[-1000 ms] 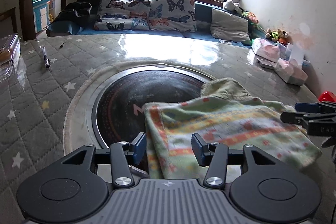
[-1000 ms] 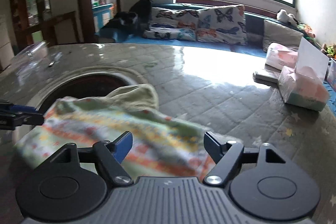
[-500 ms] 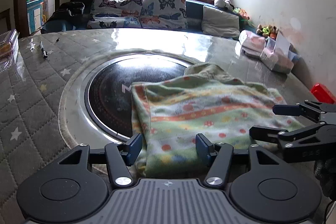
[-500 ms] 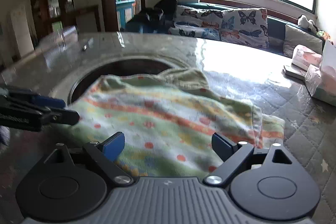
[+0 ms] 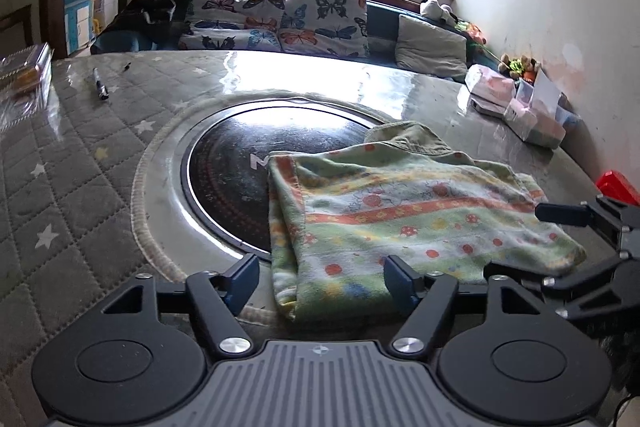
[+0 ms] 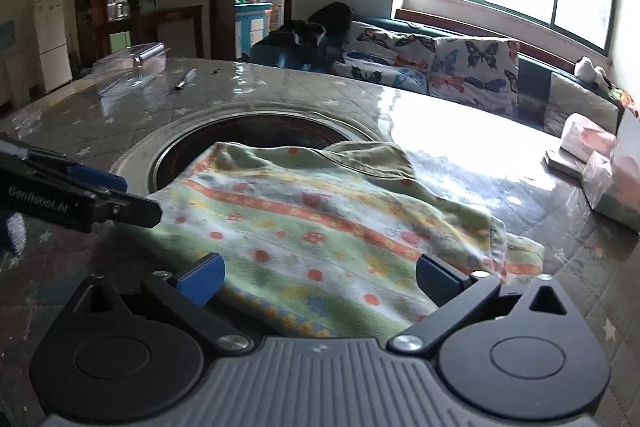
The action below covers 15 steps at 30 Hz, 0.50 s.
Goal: Fold clothes
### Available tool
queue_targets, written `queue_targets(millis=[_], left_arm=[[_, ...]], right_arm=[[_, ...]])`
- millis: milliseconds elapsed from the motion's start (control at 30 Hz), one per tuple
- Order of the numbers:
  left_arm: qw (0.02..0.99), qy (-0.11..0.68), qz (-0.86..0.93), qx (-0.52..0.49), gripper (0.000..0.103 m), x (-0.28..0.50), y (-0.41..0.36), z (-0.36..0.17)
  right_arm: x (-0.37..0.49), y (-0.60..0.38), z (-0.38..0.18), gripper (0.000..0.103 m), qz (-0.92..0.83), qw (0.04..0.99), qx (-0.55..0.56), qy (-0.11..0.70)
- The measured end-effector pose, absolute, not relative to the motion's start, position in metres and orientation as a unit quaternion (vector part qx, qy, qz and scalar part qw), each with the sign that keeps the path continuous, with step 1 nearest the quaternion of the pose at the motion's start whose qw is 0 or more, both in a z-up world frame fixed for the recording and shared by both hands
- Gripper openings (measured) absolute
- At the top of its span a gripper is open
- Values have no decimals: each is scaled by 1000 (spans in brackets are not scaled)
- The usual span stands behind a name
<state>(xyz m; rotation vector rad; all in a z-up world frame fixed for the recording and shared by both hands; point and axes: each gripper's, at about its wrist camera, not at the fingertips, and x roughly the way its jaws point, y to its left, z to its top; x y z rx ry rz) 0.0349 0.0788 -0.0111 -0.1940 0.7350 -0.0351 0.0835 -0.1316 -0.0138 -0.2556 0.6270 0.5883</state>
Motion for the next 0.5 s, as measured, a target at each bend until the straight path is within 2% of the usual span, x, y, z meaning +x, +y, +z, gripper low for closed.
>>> queue_targets(millis=[300, 367, 500], left_arm=[[928, 359, -12, -94, 92, 29, 77, -9], [929, 358, -13, -94, 101, 28, 75, -9], [929, 359, -12, -91, 103, 26, 72, -8]], right_arm=[[77, -134, -14, 103, 269, 907, -102, 306], [76, -134, -15, 103, 268, 907, -101, 308], [72, -134, -15, 103, 268, 907, -100, 309]])
